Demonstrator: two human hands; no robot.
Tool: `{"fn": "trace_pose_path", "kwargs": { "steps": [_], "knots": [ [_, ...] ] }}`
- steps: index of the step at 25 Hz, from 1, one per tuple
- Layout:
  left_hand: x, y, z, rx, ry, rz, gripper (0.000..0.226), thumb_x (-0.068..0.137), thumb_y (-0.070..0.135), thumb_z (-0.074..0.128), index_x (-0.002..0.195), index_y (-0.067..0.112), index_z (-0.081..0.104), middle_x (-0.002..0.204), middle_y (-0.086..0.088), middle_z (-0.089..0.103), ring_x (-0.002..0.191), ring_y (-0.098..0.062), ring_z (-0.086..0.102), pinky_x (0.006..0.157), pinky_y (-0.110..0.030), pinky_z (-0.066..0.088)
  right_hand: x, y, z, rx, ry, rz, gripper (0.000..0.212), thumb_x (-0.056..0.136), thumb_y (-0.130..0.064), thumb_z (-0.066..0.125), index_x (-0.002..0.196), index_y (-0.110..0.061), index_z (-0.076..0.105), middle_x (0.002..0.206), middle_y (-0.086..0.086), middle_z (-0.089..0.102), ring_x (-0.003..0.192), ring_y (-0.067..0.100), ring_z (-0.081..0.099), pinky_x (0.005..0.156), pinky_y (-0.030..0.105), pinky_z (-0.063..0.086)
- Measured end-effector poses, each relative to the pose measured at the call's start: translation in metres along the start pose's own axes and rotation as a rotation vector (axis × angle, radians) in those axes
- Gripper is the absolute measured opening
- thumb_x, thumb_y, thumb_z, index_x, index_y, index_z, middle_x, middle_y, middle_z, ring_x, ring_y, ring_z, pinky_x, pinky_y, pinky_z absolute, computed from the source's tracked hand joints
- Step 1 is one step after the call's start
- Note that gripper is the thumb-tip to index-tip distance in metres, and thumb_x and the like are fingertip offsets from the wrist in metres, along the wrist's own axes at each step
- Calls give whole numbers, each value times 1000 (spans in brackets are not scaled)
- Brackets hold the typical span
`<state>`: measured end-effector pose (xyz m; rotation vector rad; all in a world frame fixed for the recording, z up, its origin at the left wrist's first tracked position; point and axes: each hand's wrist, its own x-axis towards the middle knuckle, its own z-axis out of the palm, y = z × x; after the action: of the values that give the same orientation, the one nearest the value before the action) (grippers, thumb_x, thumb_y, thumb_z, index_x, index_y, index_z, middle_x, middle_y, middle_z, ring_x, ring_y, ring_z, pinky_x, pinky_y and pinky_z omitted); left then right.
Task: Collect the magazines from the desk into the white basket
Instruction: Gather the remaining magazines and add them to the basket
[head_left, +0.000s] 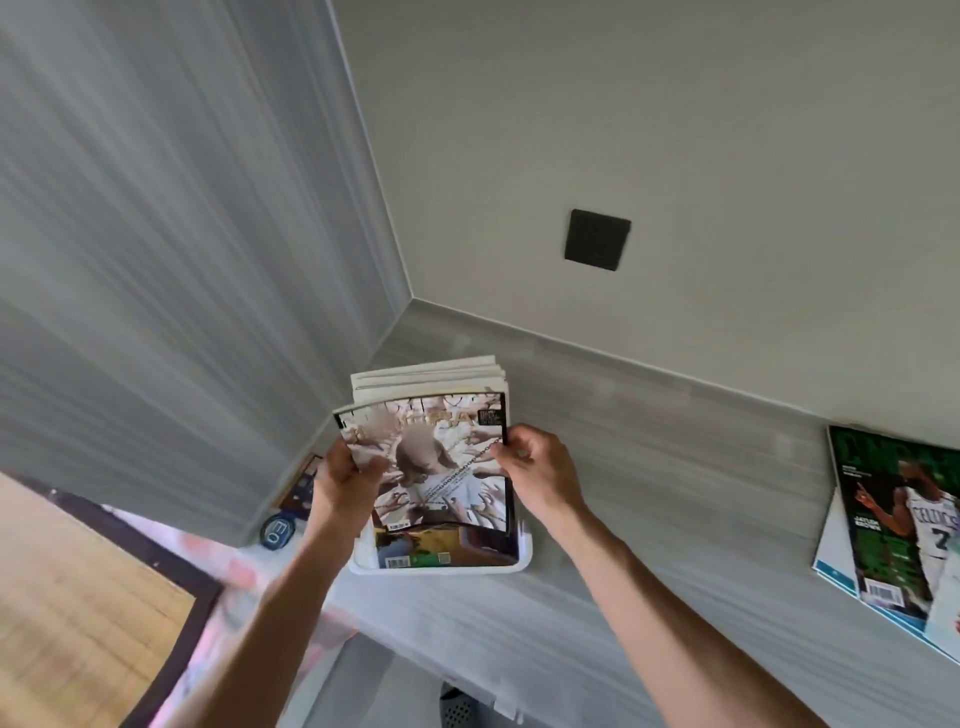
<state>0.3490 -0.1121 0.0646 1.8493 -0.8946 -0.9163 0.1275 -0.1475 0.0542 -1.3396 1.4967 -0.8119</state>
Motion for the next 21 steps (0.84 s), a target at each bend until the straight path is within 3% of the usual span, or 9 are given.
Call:
{"fn": "trace_pose_path", "kwargs": {
  "steps": [5, 7, 9, 10, 12, 15, 17, 21],
  "knots": [
    [10, -24, 11, 149, 21, -63, 26, 78, -1, 65, 103, 5, 57, 89, -12, 66, 77, -25, 60, 56, -27, 45, 8, 33, 26, -5, 4, 116, 12, 90, -17, 63, 100, -21, 68, 96, -4, 75, 80, 18, 72, 76, 36, 57],
    [4, -24, 14, 161, 157, 33, 43, 79, 2, 62, 119, 13, 51, 111, -15, 64, 94, -30, 62, 74, -34, 51, 2, 43, 23, 79, 23, 126, 31, 89, -16, 64, 118, -27, 58, 113, -8, 68, 81, 11, 71, 80, 32, 58],
    [-11, -19, 28, 174, 235, 236, 52, 76, 15, 57, 127, 20, 48, 121, -10, 62, 106, -28, 58, 85, -40, 47, -15, 65, 3, 44, 30, 127, 41, 88, -17, 63, 126, -30, 51, 120, -10, 64, 72, -1, 66, 72, 18, 53],
    [-20, -12, 48, 158, 185, 321, 55, 76, 19, 54, 130, 22, 47, 122, -5, 61, 108, -24, 57, 87, -40, 47, -27, 82, -17, -5, 51, 151, 43, 88, -18, 62, 127, -30, 51, 122, -10, 63, 69, -3, 63, 69, 15, 49],
    [-43, 6, 105, 82, -14, 355, 57, 78, 19, 57, 134, 21, 46, 126, 1, 59, 113, -22, 57, 92, -41, 48, -56, 118, -69, -70, 143, 267, 43, 87, -16, 61, 128, -25, 52, 125, -3, 64, 71, 7, 63, 72, 21, 49],
    [-99, 32, 203, 60, -428, 327, 55, 82, 9, 65, 134, 17, 50, 134, -4, 57, 119, -26, 56, 98, -38, 45, -103, 171, -168, -107, 372, 491, 47, 88, -13, 59, 133, -20, 48, 128, 6, 64, 94, 28, 68, 85, 39, 54],
    [-136, 29, 251, 88, -642, 326, 54, 84, -1, 64, 134, 15, 51, 135, -4, 57, 123, -25, 54, 96, -31, 41, -133, 204, -231, -181, 490, 597, 52, 89, -14, 58, 138, -19, 42, 133, 9, 62, 109, 31, 64, 92, 37, 51],
    [-197, 5, 300, 255, -808, 328, 53, 85, 3, 62, 131, 26, 52, 132, 5, 57, 121, -18, 54, 97, -36, 44, -181, 267, -336, -253, 590, 716, 52, 90, -16, 59, 139, -16, 43, 143, 13, 53, 128, 33, 53, 103, 39, 43]
  ]
}}
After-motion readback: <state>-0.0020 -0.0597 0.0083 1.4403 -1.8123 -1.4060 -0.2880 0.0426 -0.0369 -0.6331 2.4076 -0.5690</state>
